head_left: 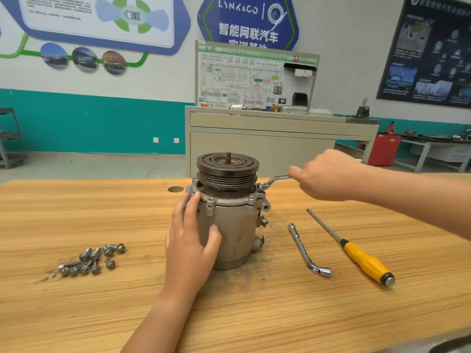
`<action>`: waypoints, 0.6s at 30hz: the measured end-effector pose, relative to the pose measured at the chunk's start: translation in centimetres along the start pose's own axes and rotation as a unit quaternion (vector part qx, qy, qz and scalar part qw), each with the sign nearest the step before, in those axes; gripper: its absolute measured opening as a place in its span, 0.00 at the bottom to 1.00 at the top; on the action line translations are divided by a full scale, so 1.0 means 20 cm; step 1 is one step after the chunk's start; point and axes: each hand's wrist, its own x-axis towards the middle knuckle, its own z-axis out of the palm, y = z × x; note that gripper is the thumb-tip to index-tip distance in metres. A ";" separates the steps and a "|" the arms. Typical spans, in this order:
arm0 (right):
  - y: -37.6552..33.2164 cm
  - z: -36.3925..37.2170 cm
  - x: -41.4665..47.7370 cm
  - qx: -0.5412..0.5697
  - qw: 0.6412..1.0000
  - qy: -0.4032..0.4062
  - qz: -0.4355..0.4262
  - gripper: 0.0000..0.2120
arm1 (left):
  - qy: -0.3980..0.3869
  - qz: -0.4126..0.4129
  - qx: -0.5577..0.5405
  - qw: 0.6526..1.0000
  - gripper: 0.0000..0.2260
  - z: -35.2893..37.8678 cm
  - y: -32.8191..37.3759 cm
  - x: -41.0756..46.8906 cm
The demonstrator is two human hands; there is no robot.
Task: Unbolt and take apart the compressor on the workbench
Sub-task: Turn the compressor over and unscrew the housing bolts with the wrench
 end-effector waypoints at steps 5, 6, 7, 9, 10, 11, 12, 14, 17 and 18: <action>-0.11 0.17 0.27 0.113 0.990 0.075 0.042 0.11 | -0.006 0.014 -0.002 1.000 0.27 0.00 -0.01 0.00; -0.14 0.19 0.31 0.137 0.984 0.095 0.056 0.12 | -0.008 0.014 -0.002 1.000 0.26 -0.01 -0.01 0.00; -0.17 0.20 0.33 0.162 0.978 0.109 0.070 0.13 | -0.010 0.014 -0.002 1.000 0.26 -0.01 -0.02 0.00; -0.19 0.21 0.33 0.186 0.971 0.119 0.095 0.13 | -0.010 0.016 -0.002 1.000 0.26 -0.02 -0.01 0.01; -0.18 0.21 0.30 0.200 0.966 0.123 0.110 0.13 | -0.011 0.016 -0.003 1.000 0.26 -0.03 -0.01 0.01; -0.17 0.20 0.26 0.233 0.955 0.132 0.131 0.13 | -0.012 0.014 -0.004 1.000 0.27 -0.03 -0.01 0.01; -0.17 0.18 0.21 0.280 0.935 0.150 0.157 0.13 | -0.012 0.011 -0.006 1.000 0.27 -0.03 -0.01 0.01; -0.17 0.12 0.08 0.399 0.876 0.196 0.189 0.12 | -0.010 0.009 -0.004 1.000 0.27 -0.03 -0.02 0.01; -0.19 0.00 -0.08 0.413 0.870 0.192 0.189 0.11 | -0.010 0.010 0.002 1.000 0.26 -0.02 -0.02 0.01; -0.19 -0.02 -0.12 0.366 0.898 0.156 0.187 0.11 | -0.011 0.007 0.002 1.000 0.26 -0.02 -0.02 0.01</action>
